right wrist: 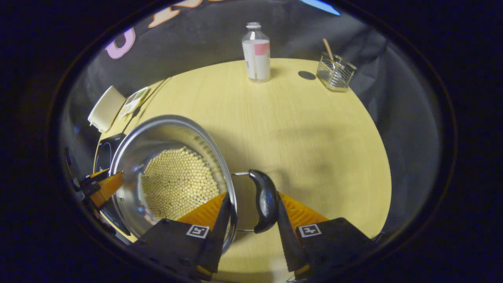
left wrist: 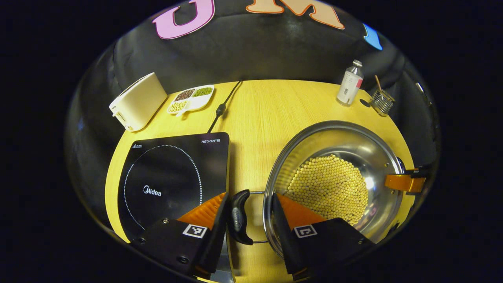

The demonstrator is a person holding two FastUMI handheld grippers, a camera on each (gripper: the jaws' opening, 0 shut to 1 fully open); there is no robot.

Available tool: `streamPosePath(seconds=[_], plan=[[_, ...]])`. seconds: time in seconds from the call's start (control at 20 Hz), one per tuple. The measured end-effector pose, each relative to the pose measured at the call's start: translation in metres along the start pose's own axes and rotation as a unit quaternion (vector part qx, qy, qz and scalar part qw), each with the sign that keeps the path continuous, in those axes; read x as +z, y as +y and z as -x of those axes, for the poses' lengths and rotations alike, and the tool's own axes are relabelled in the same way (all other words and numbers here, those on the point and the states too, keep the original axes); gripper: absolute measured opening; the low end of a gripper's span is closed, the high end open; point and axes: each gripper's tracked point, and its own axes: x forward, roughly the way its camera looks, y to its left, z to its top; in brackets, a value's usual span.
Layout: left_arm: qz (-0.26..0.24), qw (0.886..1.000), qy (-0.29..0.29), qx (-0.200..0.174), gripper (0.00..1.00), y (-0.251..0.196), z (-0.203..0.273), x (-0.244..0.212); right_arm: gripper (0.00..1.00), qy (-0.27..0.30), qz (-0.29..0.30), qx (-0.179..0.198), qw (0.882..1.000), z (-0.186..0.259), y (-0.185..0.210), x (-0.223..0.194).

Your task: First push the handle of the pot to place it horizontally, then grasp the pot with both hands and set it on the induction cooktop.

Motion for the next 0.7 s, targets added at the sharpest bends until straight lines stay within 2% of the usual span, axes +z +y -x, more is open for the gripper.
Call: streamPosePath(seconds=[0.15,0.2,0.25,0.3,0.45,0.5,0.65,0.7], plan=[[-0.001,1.000,0.000,0.006,0.66,-0.001,-0.001,0.002,0.63,-0.010,0.004,-0.006,1.000,0.002,0.000,-0.001],[-0.002,1.000,0.002,0.005,0.66,0.000,-0.001,0.002,0.58,-0.010,0.000,-0.004,1.000,0.002,0.001,-0.001],[0.000,1.000,0.006,0.003,0.68,0.000,-0.001,0.001,0.61,-0.012,-0.007,-0.003,1.000,0.002,0.000,0.000],[0.007,1.000,0.015,0.002,0.66,-0.001,-0.001,-0.001,0.53,-0.014,-0.009,-0.001,1.000,0.005,-0.001,0.000],[0.023,0.999,0.030,-0.010,0.65,-0.007,0.003,-0.006,0.44,-0.025,-0.009,-0.010,1.000,0.011,-0.003,0.003],[0.028,0.999,0.034,-0.011,0.61,-0.008,0.008,-0.008,0.43,-0.027,-0.009,-0.012,1.000,0.014,-0.005,0.005],[0.027,0.999,0.023,-0.017,0.59,-0.006,0.024,0.001,0.43,-0.035,-0.007,-0.003,0.999,0.032,-0.004,0.006],[0.025,0.999,0.026,-0.020,0.59,-0.004,0.030,0.003,0.49,-0.037,-0.007,0.000,0.999,0.037,-0.002,0.008]])
